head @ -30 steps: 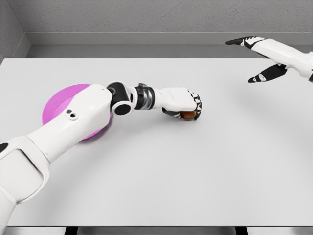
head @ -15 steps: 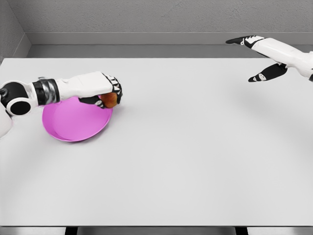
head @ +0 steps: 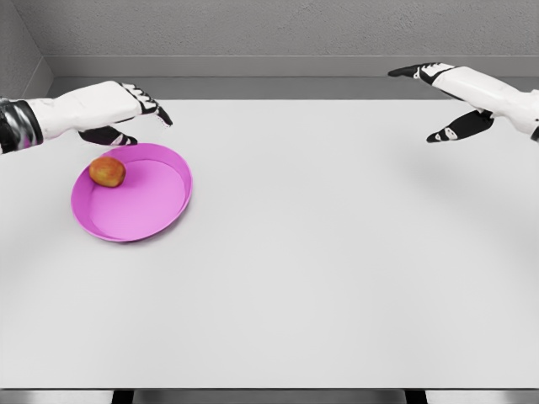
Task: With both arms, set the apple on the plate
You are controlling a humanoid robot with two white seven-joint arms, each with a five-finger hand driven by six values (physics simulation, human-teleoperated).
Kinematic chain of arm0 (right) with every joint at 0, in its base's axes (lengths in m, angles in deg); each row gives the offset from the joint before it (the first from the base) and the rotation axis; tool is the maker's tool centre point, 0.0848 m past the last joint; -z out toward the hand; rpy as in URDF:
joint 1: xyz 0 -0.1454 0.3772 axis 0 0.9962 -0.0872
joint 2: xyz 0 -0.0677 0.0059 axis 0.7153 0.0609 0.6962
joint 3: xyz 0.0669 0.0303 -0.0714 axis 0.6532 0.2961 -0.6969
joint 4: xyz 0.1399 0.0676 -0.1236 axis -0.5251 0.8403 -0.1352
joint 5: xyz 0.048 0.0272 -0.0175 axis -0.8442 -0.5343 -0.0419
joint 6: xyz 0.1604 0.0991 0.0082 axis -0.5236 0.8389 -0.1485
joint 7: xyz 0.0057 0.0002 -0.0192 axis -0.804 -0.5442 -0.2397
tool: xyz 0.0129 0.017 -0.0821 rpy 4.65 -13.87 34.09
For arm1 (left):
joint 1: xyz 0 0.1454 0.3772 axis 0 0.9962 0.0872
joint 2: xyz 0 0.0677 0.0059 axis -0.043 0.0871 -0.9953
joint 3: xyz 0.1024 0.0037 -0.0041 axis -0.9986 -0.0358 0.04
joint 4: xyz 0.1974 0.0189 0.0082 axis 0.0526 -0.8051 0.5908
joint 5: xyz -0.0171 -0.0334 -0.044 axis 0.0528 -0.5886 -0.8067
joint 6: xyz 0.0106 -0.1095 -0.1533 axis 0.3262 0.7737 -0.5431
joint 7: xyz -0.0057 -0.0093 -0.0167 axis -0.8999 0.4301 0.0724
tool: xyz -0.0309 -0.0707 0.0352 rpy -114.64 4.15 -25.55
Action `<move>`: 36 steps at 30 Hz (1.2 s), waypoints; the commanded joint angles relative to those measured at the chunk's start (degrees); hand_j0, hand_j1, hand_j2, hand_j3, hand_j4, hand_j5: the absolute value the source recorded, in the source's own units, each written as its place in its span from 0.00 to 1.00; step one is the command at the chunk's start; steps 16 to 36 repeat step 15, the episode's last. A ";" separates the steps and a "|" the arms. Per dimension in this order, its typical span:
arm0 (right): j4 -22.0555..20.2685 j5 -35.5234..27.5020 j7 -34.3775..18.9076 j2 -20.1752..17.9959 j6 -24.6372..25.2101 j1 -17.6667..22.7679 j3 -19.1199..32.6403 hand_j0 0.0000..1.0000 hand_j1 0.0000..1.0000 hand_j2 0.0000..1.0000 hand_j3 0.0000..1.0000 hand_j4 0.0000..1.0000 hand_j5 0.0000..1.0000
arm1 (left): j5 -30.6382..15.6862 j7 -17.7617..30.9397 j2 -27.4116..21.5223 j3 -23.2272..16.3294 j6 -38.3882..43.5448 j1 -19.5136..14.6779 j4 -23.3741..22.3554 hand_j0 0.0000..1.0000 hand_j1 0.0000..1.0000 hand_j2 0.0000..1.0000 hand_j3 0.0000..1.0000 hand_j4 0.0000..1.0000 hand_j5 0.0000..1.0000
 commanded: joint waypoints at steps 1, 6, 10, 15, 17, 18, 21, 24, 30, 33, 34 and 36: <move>-0.02 -0.42 0.03 -0.12 0.17 0.00 0.03 1.00 1.00 1.00 1.00 1.00 1.00 | -1.05 -0.06 5.32 -0.35 0.14 0.06 -0.09 1.00 1.00 1.00 1.00 1.00 1.00; -0.02 -0.42 0.03 -0.03 0.17 0.17 0.03 1.00 1.00 1.00 1.00 1.00 1.00 | -0.96 -0.06 23.96 -7.29 0.14 -5.04 -2.20 1.00 1.00 1.00 1.00 1.00 1.00; -0.02 -0.42 0.03 -0.12 0.17 0.26 0.03 1.00 1.00 1.00 1.00 1.00 1.00 | -0.96 -0.06 24.23 -7.38 0.14 -4.25 -4.05 1.00 1.00 1.00 1.00 1.00 1.00; -0.28 -0.42 0.03 -0.12 0.17 0.09 0.03 1.00 1.00 1.00 1.00 1.00 1.00 | -0.96 -0.06 24.49 -7.38 0.14 -3.37 -7.74 1.00 1.00 1.00 1.00 1.00 1.00; -0.28 -0.42 0.03 -0.12 0.17 0.09 0.03 1.00 1.00 1.00 1.00 1.00 1.00 | -0.96 -0.06 24.49 -7.38 0.14 -3.37 -7.74 1.00 1.00 1.00 1.00 1.00 1.00; -0.28 -0.42 0.03 -0.12 0.17 0.09 0.03 1.00 1.00 1.00 1.00 1.00 1.00 | -0.96 -0.06 24.49 -7.38 0.14 -3.37 -7.74 1.00 1.00 1.00 1.00 1.00 1.00; -0.28 -0.42 0.03 -0.12 0.17 0.09 0.03 1.00 1.00 1.00 1.00 1.00 1.00 | -0.96 -0.06 24.49 -7.38 0.14 -3.37 -7.74 1.00 1.00 1.00 1.00 1.00 1.00; -0.28 -0.42 0.03 -0.12 0.17 0.09 0.03 1.00 1.00 1.00 1.00 1.00 1.00 | -0.96 -0.06 24.49 -7.38 0.14 -3.37 -7.74 1.00 1.00 1.00 1.00 1.00 1.00; -0.28 -0.42 0.03 -0.12 0.17 0.09 0.03 1.00 1.00 1.00 1.00 1.00 1.00 | -0.96 -0.06 24.49 -7.38 0.14 -3.37 -7.74 1.00 1.00 1.00 1.00 1.00 1.00; -0.28 -0.42 0.03 -0.12 0.17 0.09 0.03 1.00 1.00 1.00 1.00 1.00 1.00 | -0.96 -0.06 24.49 -7.38 0.14 -3.37 -7.74 1.00 1.00 1.00 1.00 1.00 1.00; -0.28 -0.42 0.03 -0.12 0.17 0.09 0.03 1.00 1.00 1.00 1.00 1.00 1.00 | -0.96 -0.06 24.49 -7.38 0.14 -3.37 -7.74 1.00 1.00 1.00 1.00 1.00 1.00; -0.28 -0.42 0.03 -0.12 0.17 0.09 0.03 1.00 1.00 1.00 1.00 1.00 1.00 | -0.96 -0.06 24.49 -7.38 0.14 -3.37 -7.74 1.00 1.00 1.00 1.00 1.00 1.00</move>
